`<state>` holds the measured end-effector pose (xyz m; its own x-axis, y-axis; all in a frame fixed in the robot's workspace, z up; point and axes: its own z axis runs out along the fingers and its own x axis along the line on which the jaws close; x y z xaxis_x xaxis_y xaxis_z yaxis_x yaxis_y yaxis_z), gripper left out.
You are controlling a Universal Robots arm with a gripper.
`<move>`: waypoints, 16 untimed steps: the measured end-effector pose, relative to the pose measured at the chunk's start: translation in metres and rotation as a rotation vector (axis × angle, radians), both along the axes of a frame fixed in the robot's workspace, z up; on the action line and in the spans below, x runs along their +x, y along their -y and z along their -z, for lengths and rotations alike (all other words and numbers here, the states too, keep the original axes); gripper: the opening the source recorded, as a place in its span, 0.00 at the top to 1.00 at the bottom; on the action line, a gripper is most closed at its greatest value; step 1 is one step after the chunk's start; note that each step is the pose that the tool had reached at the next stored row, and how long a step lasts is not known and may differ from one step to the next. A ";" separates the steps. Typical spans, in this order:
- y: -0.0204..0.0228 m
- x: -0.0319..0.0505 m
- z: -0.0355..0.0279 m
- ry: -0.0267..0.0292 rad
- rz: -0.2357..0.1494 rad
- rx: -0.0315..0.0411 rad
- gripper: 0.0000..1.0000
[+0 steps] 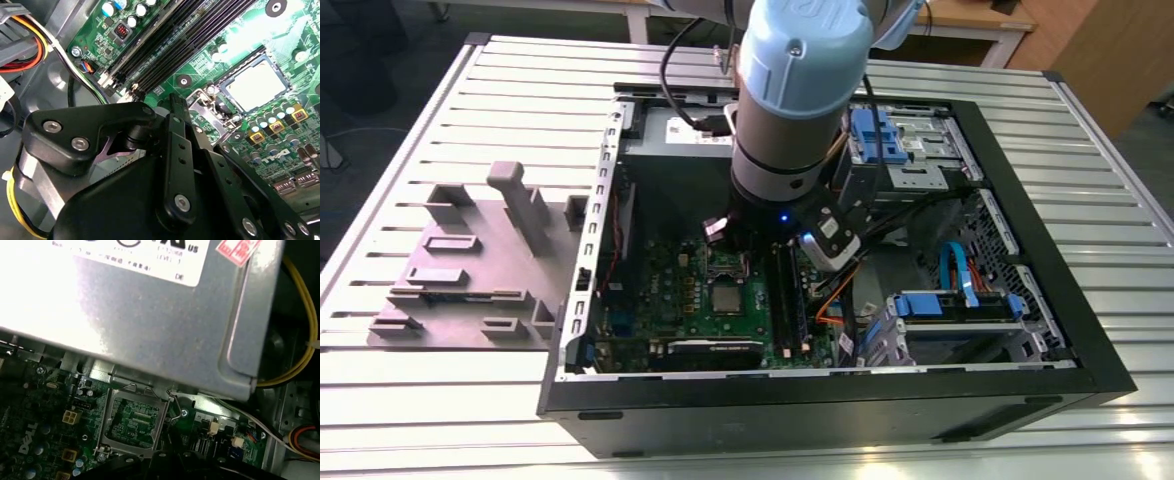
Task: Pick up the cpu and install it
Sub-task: 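Close the cpu cover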
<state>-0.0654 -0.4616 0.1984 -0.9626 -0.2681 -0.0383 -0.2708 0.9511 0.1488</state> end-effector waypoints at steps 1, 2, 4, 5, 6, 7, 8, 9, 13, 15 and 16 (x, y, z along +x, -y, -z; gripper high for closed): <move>0.0000 0.0000 0.0001 -0.0001 0.000 -0.0002 0.90; 0.0000 0.0000 0.0002 -0.0001 0.000 -0.0002 0.90; 0.0000 0.0000 0.0005 0.0000 0.000 0.0002 0.90; 0.0000 0.0000 0.0008 0.0001 0.000 0.0008 0.90; 0.0000 0.0000 0.0011 0.0001 0.000 0.0011 0.90; 0.0000 0.0000 0.0013 0.0000 0.000 0.0012 0.90; 0.0000 0.0000 0.0014 -0.0001 0.000 0.0016 0.90; 0.0000 0.0000 0.0014 -0.0001 0.000 0.0023 0.90; 0.0000 0.0000 0.0015 0.0000 0.000 0.0032 0.90; 0.0001 -0.0003 0.0015 0.0002 0.000 0.0036 0.90; 0.0002 -0.0008 0.0016 0.0005 0.000 0.0041 0.90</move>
